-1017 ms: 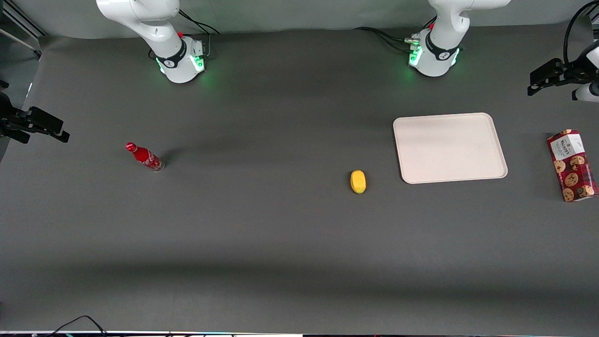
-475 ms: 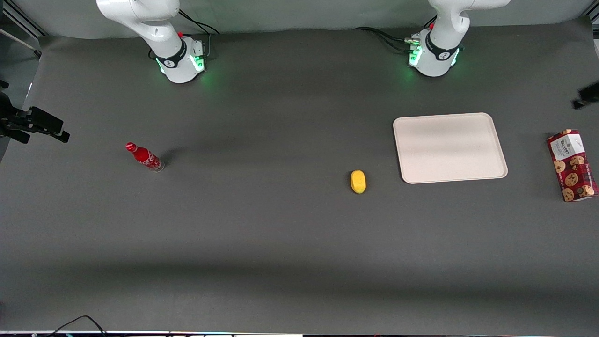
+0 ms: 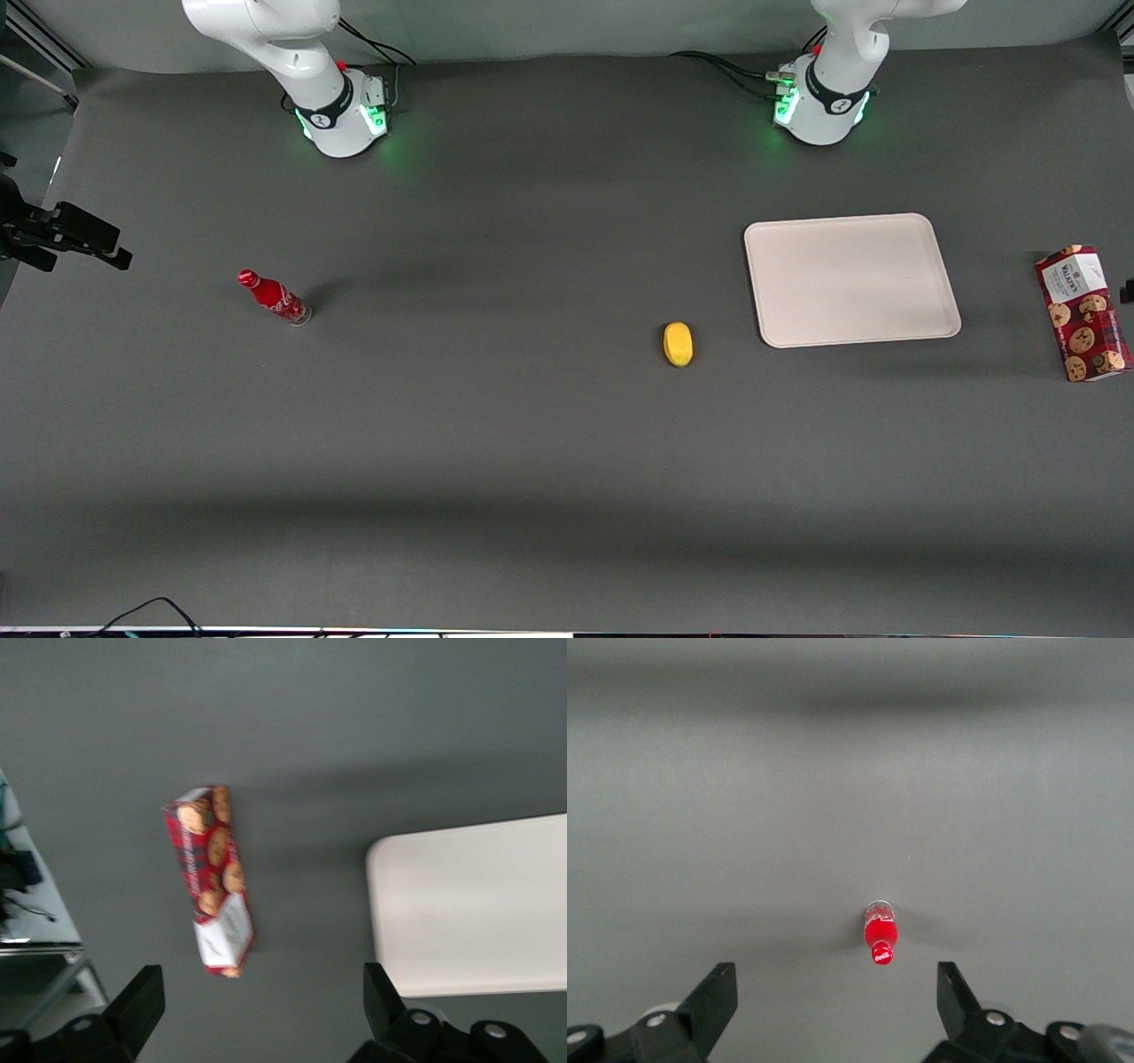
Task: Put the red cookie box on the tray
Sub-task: 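Lower the open left gripper and close it on the cookie box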
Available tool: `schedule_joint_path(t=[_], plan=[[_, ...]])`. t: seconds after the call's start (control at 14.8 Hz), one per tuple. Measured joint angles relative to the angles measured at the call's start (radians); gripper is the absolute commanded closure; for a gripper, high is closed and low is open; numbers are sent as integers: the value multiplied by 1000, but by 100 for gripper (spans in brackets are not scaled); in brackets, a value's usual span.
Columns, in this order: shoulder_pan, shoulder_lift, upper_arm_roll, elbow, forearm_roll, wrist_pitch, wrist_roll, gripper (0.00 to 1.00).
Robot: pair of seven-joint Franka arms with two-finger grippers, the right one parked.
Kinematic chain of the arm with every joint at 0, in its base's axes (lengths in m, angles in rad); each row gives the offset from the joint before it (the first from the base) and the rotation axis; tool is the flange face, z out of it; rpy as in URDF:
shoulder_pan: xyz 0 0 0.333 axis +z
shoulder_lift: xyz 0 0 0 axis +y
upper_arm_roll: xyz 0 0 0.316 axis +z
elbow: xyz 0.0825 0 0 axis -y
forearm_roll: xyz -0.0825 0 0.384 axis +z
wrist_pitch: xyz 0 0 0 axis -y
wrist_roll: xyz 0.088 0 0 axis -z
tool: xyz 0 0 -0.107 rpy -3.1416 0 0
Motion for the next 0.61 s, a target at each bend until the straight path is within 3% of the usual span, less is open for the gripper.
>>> schedule_joint_path(t=[0.14, 0.41, 0.61], plan=[[11, 95, 58, 4, -28, 102, 93, 0], [44, 241, 161, 4, -182, 250, 311, 0], [76, 328, 177, -28, -278, 367, 419, 0]])
